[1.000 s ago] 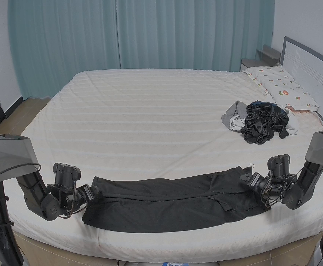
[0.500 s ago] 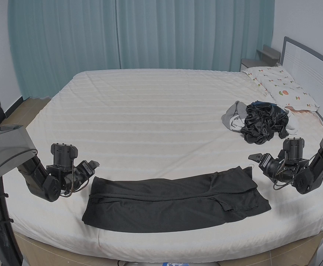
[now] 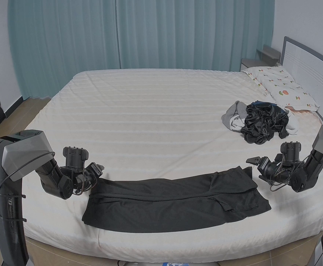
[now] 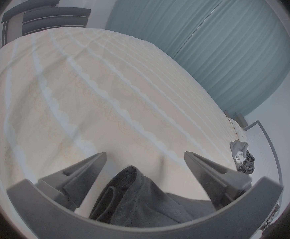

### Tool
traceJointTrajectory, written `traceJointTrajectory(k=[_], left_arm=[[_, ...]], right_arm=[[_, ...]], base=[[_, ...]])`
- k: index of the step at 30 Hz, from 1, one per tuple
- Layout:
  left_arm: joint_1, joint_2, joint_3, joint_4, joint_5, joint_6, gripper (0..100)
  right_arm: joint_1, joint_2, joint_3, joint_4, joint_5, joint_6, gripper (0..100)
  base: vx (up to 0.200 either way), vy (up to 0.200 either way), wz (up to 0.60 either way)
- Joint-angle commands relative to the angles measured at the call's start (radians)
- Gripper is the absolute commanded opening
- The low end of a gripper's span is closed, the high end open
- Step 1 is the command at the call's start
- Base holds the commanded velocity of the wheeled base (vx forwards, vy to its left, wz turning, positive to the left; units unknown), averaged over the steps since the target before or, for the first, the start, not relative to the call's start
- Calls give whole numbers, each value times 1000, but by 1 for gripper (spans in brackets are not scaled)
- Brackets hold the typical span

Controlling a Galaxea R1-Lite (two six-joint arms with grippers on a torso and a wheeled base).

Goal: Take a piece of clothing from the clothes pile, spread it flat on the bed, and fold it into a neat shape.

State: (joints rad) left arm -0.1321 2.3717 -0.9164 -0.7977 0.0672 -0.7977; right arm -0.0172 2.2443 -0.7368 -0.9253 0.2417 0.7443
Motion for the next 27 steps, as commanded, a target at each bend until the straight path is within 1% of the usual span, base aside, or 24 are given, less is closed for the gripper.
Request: traceJointTrajectory(k=[1, 4, 7, 11, 18, 19, 27], left_arm=[[2, 15, 10, -5, 9, -2, 0], [6, 9, 24, -8, 14, -11, 0], [9, 6, 31, -8, 16, -40, 0], [9, 6, 36, -9, 37, -71, 0], [9, 3, 51, -11, 46, -72, 0], [9, 1, 51, -11, 46, -72, 0], [9, -2, 70, -12, 46, -74, 0]], right_arm=[[-1, 32, -3, -12, 1, 0, 100], [0, 41, -1, -33, 1, 1, 100], [3, 49, -4, -47, 2, 1, 100], [8, 86, -26, -70, 2, 1, 100], [3, 135, -59, -96, -2, 4, 100], [3, 140, -67, -96, -5, 4, 0], [-7, 155, -76, -96, -7, 7, 0]], base=[[0, 0, 0], [0, 0, 0], [0, 0, 0], [0, 0, 0], [0, 0, 0], [0, 0, 0], [0, 0, 0]])
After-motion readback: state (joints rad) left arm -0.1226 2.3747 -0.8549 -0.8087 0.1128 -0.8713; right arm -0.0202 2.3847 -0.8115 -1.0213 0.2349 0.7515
